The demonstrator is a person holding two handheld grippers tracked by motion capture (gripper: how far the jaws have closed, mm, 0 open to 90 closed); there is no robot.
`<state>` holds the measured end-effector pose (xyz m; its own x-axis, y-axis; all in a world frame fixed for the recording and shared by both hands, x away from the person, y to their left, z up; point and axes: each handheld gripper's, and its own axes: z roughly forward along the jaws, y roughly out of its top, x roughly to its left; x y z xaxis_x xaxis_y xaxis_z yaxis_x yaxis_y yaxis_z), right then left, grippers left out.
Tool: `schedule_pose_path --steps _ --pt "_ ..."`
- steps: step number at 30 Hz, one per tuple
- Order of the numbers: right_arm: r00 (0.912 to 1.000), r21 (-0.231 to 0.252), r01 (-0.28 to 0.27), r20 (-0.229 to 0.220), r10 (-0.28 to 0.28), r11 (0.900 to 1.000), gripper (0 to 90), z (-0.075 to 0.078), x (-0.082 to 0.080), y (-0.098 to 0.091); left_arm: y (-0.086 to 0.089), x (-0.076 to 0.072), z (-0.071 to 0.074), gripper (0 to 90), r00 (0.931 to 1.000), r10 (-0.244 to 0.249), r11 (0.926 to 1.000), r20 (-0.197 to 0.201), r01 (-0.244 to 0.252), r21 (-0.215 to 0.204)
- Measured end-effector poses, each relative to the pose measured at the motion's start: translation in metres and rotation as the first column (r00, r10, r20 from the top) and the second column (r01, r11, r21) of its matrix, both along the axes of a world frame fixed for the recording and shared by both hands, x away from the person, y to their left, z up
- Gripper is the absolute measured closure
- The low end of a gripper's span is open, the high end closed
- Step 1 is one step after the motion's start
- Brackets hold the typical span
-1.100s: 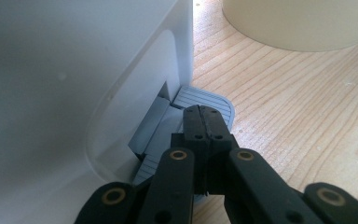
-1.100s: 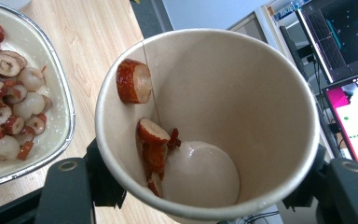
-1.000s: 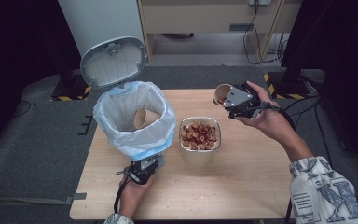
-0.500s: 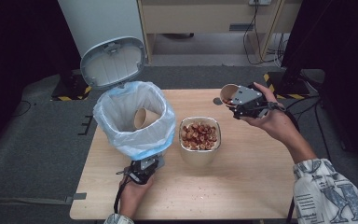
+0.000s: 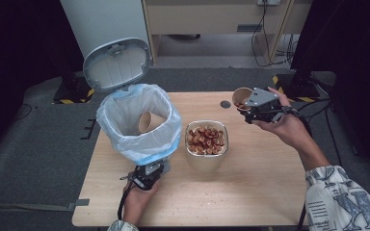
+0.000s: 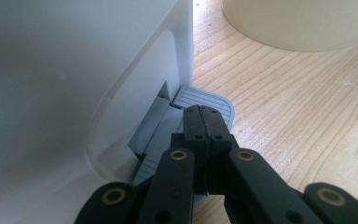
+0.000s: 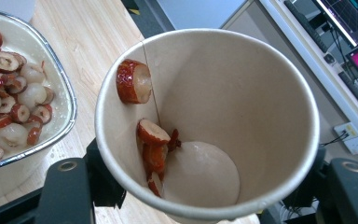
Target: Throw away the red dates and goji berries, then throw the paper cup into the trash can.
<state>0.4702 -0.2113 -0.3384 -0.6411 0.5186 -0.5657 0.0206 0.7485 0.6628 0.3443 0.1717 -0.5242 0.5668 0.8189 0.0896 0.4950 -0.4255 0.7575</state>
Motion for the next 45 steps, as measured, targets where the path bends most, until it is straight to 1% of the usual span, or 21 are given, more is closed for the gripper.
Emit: schedule_pose_path --steps 2,9,10,12,21,22,27,28,29,30,31,32,35,36,37,38,39,40,43,44,45 --pt "0.9999 0.018 0.002 -0.013 -0.002 0.9998 32.1 -0.001 0.0 -0.003 0.0 0.0 0.0 89.6 1.0 -0.001 1.0 0.0 0.001 0.0" --pt "0.9994 0.045 0.009 -0.035 -0.007 0.999 32.0 -0.005 0.001 -0.007 0.0 0.0 0.0 89.6 1.0 -0.001 1.0 0.0 0.001 0.0" --pt "0.9989 0.063 0.012 -0.047 -0.009 0.9979 31.9 -0.006 0.001 -0.008 0.0 0.0 0.0 89.6 1.0 0.0 1.0 0.0 0.0 0.0" --pt "0.9984 0.076 0.014 -0.055 -0.01 0.997 31.9 -0.008 0.002 -0.01 0.0 0.0 0.0 89.6 1.0 0.0 1.0 0.0 0.0 0.0" --pt "0.9963 0.098 0.027 -0.083 -0.019 0.9948 31.6 -0.013 0.002 -0.015 0.0 0.0 0.0 89.6 1.0 0.0 1.0 0.0 0.0 -0.002" --pt "0.9951 0.107 0.032 -0.097 -0.021 0.9938 31.6 -0.014 0.002 -0.018 0.0 0.0 0.0 89.6 1.0 0.0 1.0 0.0 0.0 -0.001" --pt "0.9922 0.134 0.042 -0.122 -0.025 0.9901 31.5 -0.017 0.004 -0.022 0.0 0.0 0.0 89.6 1.0 0.0 1.0 0.0 0.0 -0.001" --pt "0.99 0.155 0.046 -0.139 -0.024 0.9869 31.4 -0.019 0.004 -0.024 0.0 0.0 0.0 89.6 1.0 0.0 1.0 0.0 0.0 -0.002" --pt "0.99 0.155 0.046 -0.139 -0.024 0.9869 31.4 -0.019 0.004 -0.024 0.0 0.0 0.0 89.7 1.0 0.0 1.0 0.0 0.0 -0.002" --pt "0.9871 0.173 0.052 -0.158 -0.025 0.9836 31.4 -0.02 0.005 -0.026 0.0 0.0 0.0 89.6 1.0 0.001 1.0 -0.001 -0.001 -0.002" --pt "0.9871 0.173 0.052 -0.158 -0.025 0.9836 31.4 -0.02 0.005 -0.026 0.0 0.0 0.0 89.6 1.0 0.0 1.0 0.0 0.0 -0.002" --pt "0.9831 0.19 0.06 -0.181 -0.025 0.9799 31.5 -0.022 0.006 -0.028 0.0 0.0 0.0 89.6 1.0 -0.001 1.0 0.0 0.001 -0.001" --pt "0.9796 0.205 0.064 -0.2 -0.022 0.9767 31.5 -0.023 0.007 -0.03 0.0 0.0 0.0 89.6 1.0 0.0 1.0 -0.001 0.0 -0.002" --pt "0.9762 0.227 0.069 -0.216 -0.019 0.9715 31.5 -0.023 0.008 -0.032 0.0 0.0 0.0 89.6 1.0 0.0 1.0 -0.001 0.0 -0.002" --pt "0.9762 0.227 0.069 -0.216 -0.019 0.9715 31.5 -0.023 0.008 -0.032 0.0 0.0 0.0 89.6 1.0 0.0 1.0 -0.001 0.0 -0.002" --pt "0.9726 0.247 0.07 -0.232 -0.011 0.9665 31.5 -0.023 0.008 -0.034 0.0 0.0 0.0 89.6 1.0 0.0 1.0 -0.001 0.0 -0.002" --pt "0.9726 0.247 0.07 -0.232 -0.011 0.9665 31.5 -0.023 0.008 -0.034 0.0 0.0 0.0 89.6 1.0 0.0 1.0 -0.001 0.0 -0.002" --pt "0.9688 0.264 0.069 -0.248 -0.002 0.9621 31.5 -0.023 0.008 -0.035 0.0 0.0 0.0 89.7 1.0 0.0 1.0 -0.001 0.0 -0.002" --pt "0.9651 0.274 0.071 -0.262 0.004 0.9591 31.5 -0.022 0.008 -0.035 0.0 0.0 0.0 89.6 1.0 0.0 1.0 -0.001 0.0 -0.002" --pt "0.9598 0.282 0.072 -0.281 0.01 0.9566 31.4 -0.022 0.008 -0.035 0.0 0.0 0.0 89.7 1.0 0.0 1.0 0.0 0.0 -0.002" --pt "0.9598 0.282 0.072 -0.281 0.01 0.9566 31.4 -0.022 0.008 -0.035 0.0 0.0 0.0 89.7 1.0 -0.001 1.0 0.0 0.001 -0.002"
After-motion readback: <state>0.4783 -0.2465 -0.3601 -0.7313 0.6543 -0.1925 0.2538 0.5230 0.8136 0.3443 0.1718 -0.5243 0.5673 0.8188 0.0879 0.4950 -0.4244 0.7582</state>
